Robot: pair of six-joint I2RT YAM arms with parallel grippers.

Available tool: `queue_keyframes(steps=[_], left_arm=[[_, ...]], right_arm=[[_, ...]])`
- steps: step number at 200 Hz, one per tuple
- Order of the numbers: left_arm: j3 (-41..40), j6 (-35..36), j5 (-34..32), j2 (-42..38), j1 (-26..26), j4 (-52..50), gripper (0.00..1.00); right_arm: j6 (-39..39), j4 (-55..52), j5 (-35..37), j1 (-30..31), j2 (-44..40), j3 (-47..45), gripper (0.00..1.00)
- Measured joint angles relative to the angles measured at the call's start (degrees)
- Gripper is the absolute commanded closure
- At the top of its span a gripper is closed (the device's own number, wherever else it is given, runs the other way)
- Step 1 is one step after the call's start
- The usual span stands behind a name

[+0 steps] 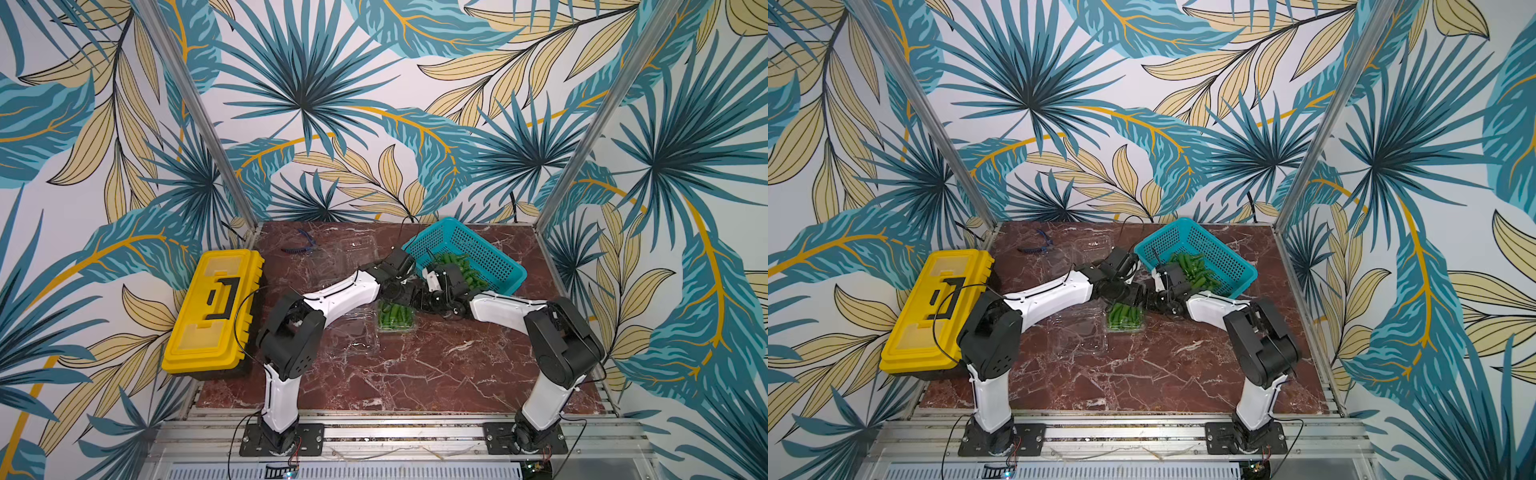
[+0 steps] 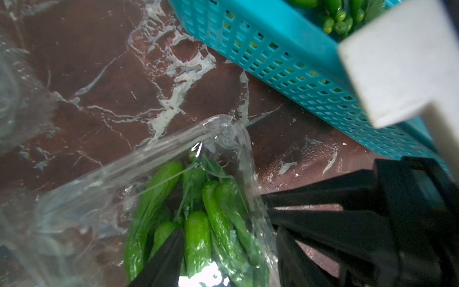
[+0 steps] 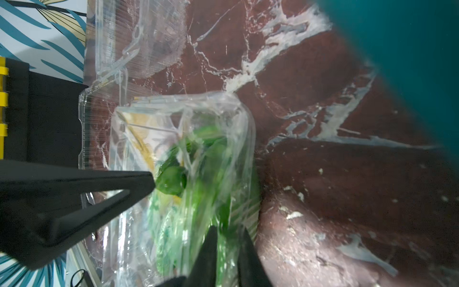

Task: Take small green peppers out of containers
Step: Open the packing box at the center of the board.

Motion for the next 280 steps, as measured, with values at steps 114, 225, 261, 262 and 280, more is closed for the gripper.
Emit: queue_keyframes(steps=[114, 225, 261, 262, 280], left_arm=[[6.23, 0.09, -3.34, 2.71, -0.72, -4.76, 0.46], [10.16, -1.62, -6.69, 6.08, -1.36, -11.06, 0.63], [11.43, -1.62, -7.15, 7.63, -1.51, -12.28, 0.64], [11.50, -1.62, -7.15, 7.67, -1.51, -12.33, 0.64], [12.57, -1.62, -6.73, 8.83, -1.51, -13.38, 0.62]], right_arm=[[-0.04, 0.20, -2.34, -0.04, 0.00, -0.22, 0.96], [0.52, 0.44, -2.91, 0.02, -0.02, -0.90, 0.95], [0.52, 0.90, -3.06, 0.00, -0.02, -1.07, 0.95], [0.52, 0.92, -3.06, 0.02, -0.02, -1.07, 0.95], [0.57, 1.16, -3.08, 0.00, -0.02, -1.22, 0.95]])
